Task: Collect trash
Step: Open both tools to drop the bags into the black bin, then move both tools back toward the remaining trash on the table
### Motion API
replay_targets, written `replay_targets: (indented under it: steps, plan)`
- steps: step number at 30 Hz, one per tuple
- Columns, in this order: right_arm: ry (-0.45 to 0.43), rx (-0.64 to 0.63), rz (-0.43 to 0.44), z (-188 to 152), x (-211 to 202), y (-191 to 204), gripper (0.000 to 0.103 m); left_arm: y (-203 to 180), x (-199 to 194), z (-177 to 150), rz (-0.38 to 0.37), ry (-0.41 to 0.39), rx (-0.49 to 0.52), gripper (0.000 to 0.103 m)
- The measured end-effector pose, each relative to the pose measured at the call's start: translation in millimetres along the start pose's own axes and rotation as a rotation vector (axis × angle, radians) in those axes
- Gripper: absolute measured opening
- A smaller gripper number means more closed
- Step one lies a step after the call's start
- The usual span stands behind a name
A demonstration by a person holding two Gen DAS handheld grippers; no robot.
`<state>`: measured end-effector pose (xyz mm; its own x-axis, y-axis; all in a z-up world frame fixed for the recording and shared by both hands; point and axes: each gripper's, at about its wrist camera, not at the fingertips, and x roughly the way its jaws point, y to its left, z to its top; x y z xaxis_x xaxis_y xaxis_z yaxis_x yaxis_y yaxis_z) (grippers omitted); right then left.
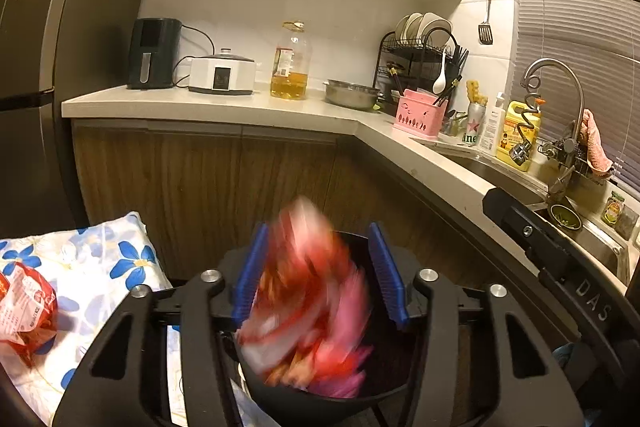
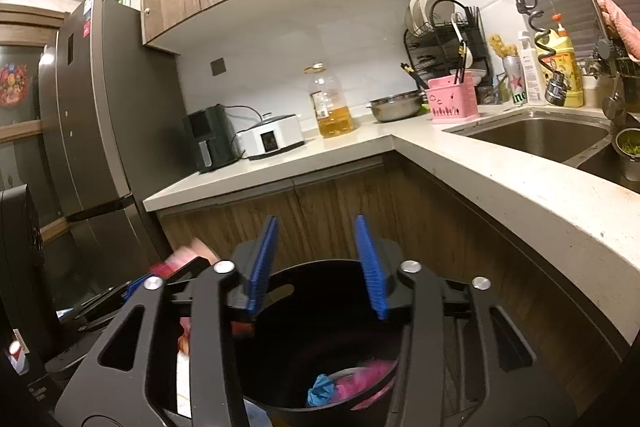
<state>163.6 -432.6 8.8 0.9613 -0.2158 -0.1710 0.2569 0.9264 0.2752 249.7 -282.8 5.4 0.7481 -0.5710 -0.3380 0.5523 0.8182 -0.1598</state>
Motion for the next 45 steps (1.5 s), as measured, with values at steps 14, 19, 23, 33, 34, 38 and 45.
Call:
replay_targets:
  steps: [14,19,23,33,34,38,45]
  plan:
    - [0.003,-0.028,-0.018,-5.7,-21.1,10.4,0.072,22.8,-33.1,-9.7,0.132,-0.022,-0.033,0.088]
    - [0.019,-0.054,-0.011,-11.8,-30.0,22.0,0.075,29.6,-53.1,-17.6,0.216,-0.018,-0.014,0.095]
    - [0.030,-0.067,-0.015,-15.9,-40.4,30.8,0.076,39.6,-73.7,-25.0,0.261,-0.018,-0.035,0.096]
    - [0.048,-0.115,-0.008,-26.3,-71.9,57.3,0.077,51.5,-124.2,-40.1,0.323,-0.027,-0.070,0.097]
    - [0.049,-0.113,-0.007,-26.6,-74.6,58.7,0.077,51.7,-126.6,-40.7,0.323,-0.026,-0.074,0.097]
    - [0.057,-0.103,0.008,-29.2,-85.6,65.5,0.078,55.0,-145.6,-45.5,0.328,-0.030,-0.089,0.097]
    - [0.060,-0.123,0.045,-40.4,-107.6,87.1,0.078,58.6,-178.5,-52.6,0.357,-0.061,-0.098,0.097]
